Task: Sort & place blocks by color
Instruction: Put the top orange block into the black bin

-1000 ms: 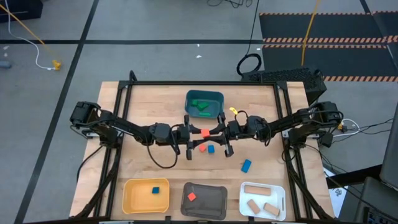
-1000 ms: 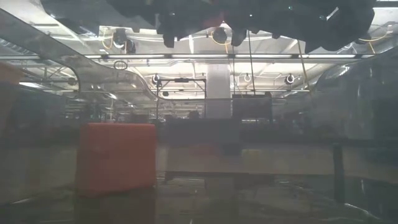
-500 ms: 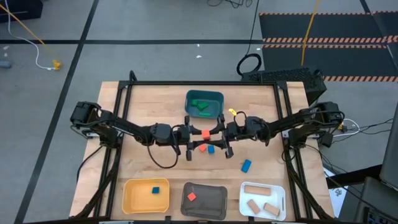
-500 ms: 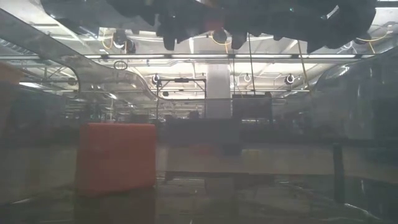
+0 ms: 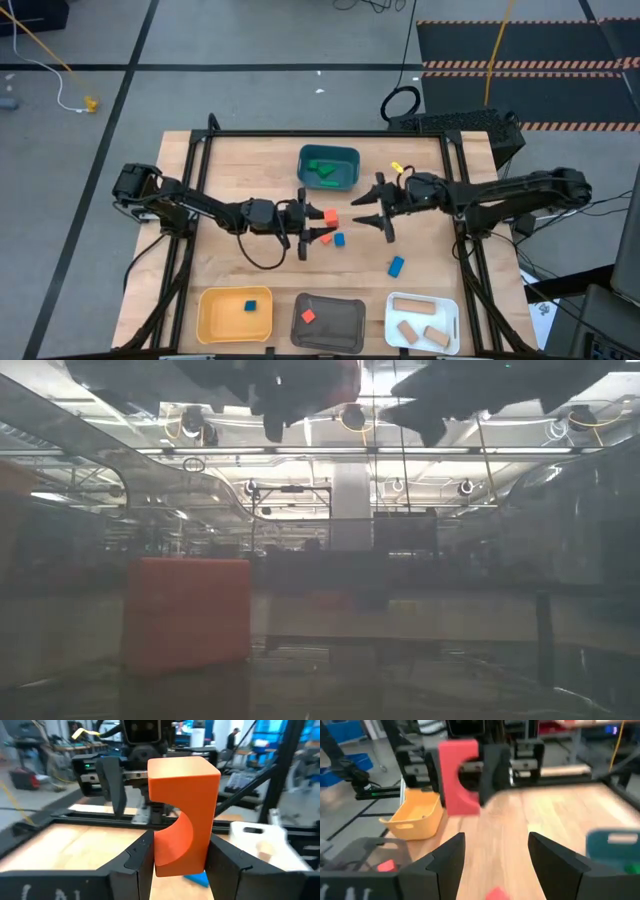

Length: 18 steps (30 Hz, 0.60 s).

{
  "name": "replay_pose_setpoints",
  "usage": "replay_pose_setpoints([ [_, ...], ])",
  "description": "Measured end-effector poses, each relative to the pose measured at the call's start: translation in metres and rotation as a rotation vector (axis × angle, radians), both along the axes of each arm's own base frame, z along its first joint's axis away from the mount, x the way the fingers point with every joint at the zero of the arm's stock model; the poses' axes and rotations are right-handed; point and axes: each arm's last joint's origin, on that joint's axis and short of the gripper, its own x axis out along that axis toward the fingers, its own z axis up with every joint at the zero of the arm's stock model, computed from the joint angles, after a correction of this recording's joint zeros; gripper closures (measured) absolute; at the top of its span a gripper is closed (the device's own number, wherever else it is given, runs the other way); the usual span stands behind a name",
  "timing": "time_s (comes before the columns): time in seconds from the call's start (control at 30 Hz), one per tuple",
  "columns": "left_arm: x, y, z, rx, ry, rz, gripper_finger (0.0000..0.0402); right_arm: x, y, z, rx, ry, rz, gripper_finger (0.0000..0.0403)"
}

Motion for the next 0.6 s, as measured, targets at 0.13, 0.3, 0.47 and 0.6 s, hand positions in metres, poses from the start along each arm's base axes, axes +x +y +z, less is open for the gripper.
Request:
replay_pose_setpoints([
  [0.13, -0.001, -0.011, -0.001, -0.091, 0.019, -0.096, 0.0259, -0.006, -0.001, -0.002, 0.043, 0.070, -0.090, 0.0197],
  [0.3, -0.007, -0.035, -0.002, -0.227, 0.038, -0.181, 0.0259, -0.007, -0.002, -0.011, 0.119, 0.155, -0.128, 0.0197],
  [0.47, -0.013, -0.067, 0.003, -0.377, 0.080, -0.249, 0.0259, -0.007, -0.001, -0.021, 0.231, 0.249, -0.165, 0.0197],
  [0.6, -0.014, -0.093, 0.004, -0.444, 0.171, -0.232, 0.0259, -0.009, 0.003, -0.032, 0.325, 0.355, -0.202, 0.0197],
])
